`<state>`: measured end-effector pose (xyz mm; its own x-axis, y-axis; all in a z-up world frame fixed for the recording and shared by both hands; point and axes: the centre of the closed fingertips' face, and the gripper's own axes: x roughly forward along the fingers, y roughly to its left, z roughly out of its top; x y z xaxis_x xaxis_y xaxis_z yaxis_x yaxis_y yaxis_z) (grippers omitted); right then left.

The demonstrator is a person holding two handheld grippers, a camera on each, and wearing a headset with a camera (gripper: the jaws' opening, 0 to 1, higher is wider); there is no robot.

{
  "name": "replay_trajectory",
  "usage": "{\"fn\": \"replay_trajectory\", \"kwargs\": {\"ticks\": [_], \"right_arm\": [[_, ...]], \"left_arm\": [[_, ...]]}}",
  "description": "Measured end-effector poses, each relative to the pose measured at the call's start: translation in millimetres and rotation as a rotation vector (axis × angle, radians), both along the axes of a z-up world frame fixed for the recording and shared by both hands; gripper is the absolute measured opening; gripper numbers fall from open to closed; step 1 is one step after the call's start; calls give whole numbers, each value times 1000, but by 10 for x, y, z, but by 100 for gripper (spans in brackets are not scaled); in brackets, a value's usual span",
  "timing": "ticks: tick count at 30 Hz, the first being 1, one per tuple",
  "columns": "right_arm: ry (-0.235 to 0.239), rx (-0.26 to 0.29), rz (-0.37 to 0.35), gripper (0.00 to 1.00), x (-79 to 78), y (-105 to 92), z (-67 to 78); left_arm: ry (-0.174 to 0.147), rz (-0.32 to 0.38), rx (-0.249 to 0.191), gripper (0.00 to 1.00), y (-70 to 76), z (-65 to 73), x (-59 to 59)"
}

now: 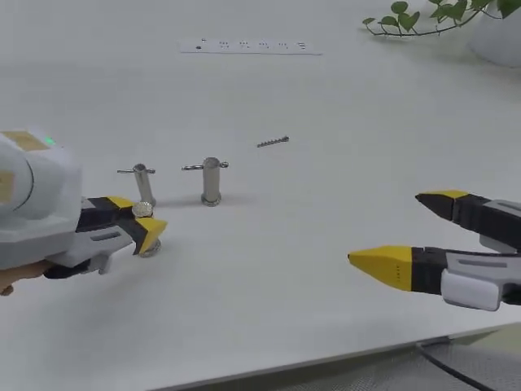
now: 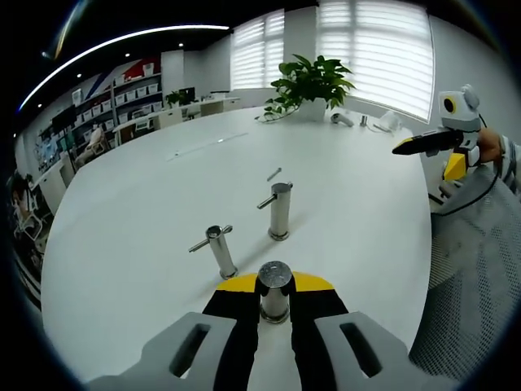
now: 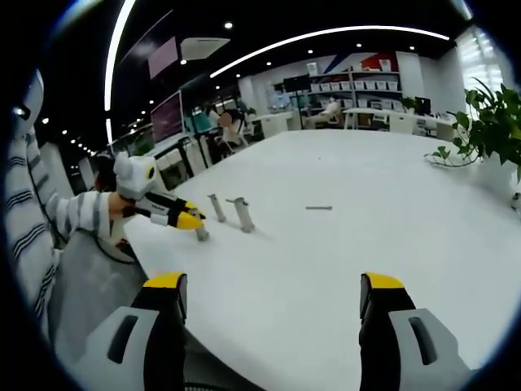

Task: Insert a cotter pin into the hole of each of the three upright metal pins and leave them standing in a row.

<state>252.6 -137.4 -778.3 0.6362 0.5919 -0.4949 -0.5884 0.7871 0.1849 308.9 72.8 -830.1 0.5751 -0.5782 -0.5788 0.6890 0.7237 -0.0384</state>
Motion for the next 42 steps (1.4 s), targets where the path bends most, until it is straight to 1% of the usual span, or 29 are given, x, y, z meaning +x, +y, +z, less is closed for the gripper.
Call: {"fn": "replay_trajectory", "kwargs": {"ticks": [4, 7, 9, 13, 14, 15, 16, 17, 18, 19, 20, 22, 23, 24, 25, 26, 27, 28, 29, 31, 34, 35, 36, 38, 40, 41, 42], "right_arm": [[0, 0, 5, 89, 0, 14, 0], [2, -2, 10, 89, -2, 25, -4], [4, -4, 12, 89, -4, 30, -10], [5, -6, 18, 89, -8, 39, -12], [6, -6, 18, 89, -7, 40, -12], [7, -4, 17, 89, -5, 40, -13], [8, -3, 17, 89, -4, 43, -13], [10, -2, 19, 89, -3, 48, -16], [11, -2, 20, 89, -2, 53, -17], [12, -2, 21, 89, 0, 58, -18], [13, -3, 23, 89, 2, 66, -19], [14, -3, 28, 89, 4, 79, -17], [14, -4, 31, 89, 4, 84, -15], [16, -7, 34, 89, 6, 89, -14], [17, -10, 37, 89, 5, 86, -16], [17, -18, 41, 89, 6, 85, -15], [17, -22, 43, 89, 7, 85, -14], [17, -24, 45, 89, 8, 88, -11], [17, -24, 49, 89, 11, 96, -4], [16, -26, 53, 89, 16, 105, 3], [16, -37, 65, 89, 25, 117, 16], [16, -44, 72, 89, 31, 119, 24], [15, -49, 78, 89, 38, 119, 31], [12, -68, 94, 89, 66, 111, 53], [8, -84, 109, 88, 108, 101, 83], [5, -96, 120, 88, 138, 96, 101], [2, -104, 129, 88, 163, 93, 114]], "left_arm": [[1, 6, -5, 12, 11, -6, 14], [-14, 8, 12, 12, 42, -10, 20], [-2, 18, 3, 12, 49, -12, 18], [5, 21, -5, 12, 54, -8, 19], [-1, 20, -6, 12, 54, -1, 22], [-32, 2, -15, 13, 38, 42, 39], [-36, -5, -20, 14, 34, 56, 31], [-29, 3, -32, 17, 39, 78, 39], [-29, 3, -41, 22, 38, 91, 41], [-29, -2, -41, 26, 40, 95, 41], [-29, -5, -37, 29, 45, 91, 40], [-42, -43, 2, 32, 71, 73, 24], [-54, -56, 13, 35, 87, 74, 20], [-64, -71, 24, 40, 96, 74, 9], [-87, -103, 40, 44, 107, 85, -4], [-100, -116, 46, 50, 114, 93, -15], [-106, -113, 34, 54, 135, 104, -22], [-105, -112, 21, 58, 148, 111, -28], [-91, -107, -3, 64, 166, 114, -36], [-95, -104, -17, 70, 202, 126, -40], [-117, -101, -33, 84, 257, 167, -43], [-125, -103, -36, 93, 267, 180, -40], [-134, -104, -44, 99, 278, 203, -40], [-124, -101, -55, 98, 305, 222, -46], [-126, -103, -72, 100, 309, 247, -59], [-124, -98, -73, 100, 318, 244, -57], [-118, -90, -65, 100, 339, 224, -56]]}}
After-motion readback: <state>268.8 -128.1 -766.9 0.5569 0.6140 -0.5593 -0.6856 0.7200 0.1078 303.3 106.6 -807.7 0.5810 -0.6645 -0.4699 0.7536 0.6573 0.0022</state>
